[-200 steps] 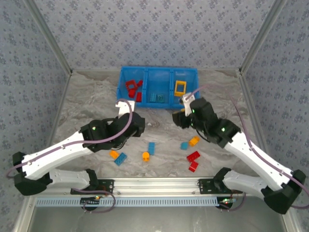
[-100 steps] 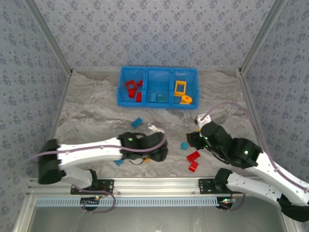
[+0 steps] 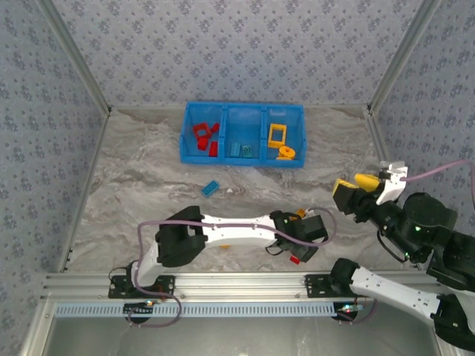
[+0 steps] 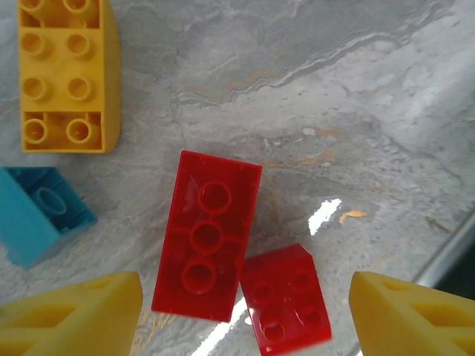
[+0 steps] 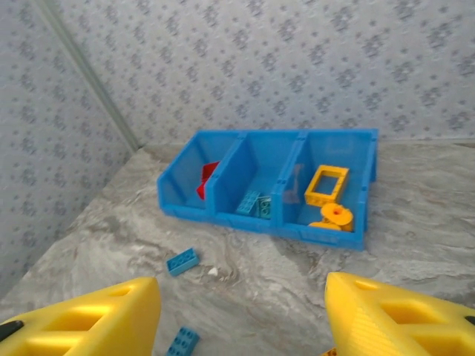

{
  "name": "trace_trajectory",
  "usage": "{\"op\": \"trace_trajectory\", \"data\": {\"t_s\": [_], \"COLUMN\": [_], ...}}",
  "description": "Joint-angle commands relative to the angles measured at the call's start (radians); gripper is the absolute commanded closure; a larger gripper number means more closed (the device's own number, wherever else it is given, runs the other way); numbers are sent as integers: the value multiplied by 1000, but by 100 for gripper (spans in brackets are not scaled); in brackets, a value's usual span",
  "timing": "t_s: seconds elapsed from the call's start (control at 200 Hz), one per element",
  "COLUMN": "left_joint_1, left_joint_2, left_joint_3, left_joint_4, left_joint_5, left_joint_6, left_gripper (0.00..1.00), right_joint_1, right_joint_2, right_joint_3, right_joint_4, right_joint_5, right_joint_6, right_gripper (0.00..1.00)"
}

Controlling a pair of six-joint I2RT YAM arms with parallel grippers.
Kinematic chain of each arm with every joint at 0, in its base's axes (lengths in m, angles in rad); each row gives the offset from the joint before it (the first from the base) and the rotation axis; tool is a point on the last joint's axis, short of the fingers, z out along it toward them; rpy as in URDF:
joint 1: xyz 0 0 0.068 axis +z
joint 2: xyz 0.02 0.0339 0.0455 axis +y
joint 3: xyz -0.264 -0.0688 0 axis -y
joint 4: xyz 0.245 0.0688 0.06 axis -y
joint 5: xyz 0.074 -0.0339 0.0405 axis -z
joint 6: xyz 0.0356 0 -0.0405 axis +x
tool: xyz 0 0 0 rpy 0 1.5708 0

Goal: Sort the legos into containers by color

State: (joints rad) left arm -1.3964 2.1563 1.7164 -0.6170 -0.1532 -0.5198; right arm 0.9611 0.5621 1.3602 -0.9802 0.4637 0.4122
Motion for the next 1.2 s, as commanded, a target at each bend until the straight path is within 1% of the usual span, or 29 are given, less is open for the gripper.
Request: {"op": "trace_trajectory", "data": {"t_s": [0.0,0.075,0.135,0.21,0.41,0.645,0.819,0.939,0.999,1.194], "left_joint_1": [14,16,16,17,32,55,63,64,63,61], "left_joint_2": [42,71,91,109,132,151,166,162,157,119], "left_joint_3": [67,95,114,134,159,174,167,163,163,132], "left_joint_4": [-55,-55,-86,-99,-95,-92,-89,-75,-71,-67], "left_joint_5": [-8,9,12,-13,-26,-25,-3,12,12,-20], "left_joint_6": [41,55,59,61,61,65,64,68,69,69], "left_gripper": [26,27,28,29,30,33,44,59,65,70], "right_joint_1": [3,3,2,2,3,2,4,2,5,3], "right_joint_2": [-1,-1,-2,-5,-14,-8,-7,-7,-7,4], "right_joint_3": [11,31,49,67,44,-1,-16,-25,-28,-33], "right_joint_4": [6,-31,-63,-91,-106,-71,-77,-77,-77,-80], "right_joint_5": [-110,-97,-87,-87,-99,-120,-130,-136,-137,-136], "right_joint_6": [-34,-8,6,20,50,58,66,68,68,63], "right_gripper": [38,40,41,41,43,43,43,43,43,43]}}
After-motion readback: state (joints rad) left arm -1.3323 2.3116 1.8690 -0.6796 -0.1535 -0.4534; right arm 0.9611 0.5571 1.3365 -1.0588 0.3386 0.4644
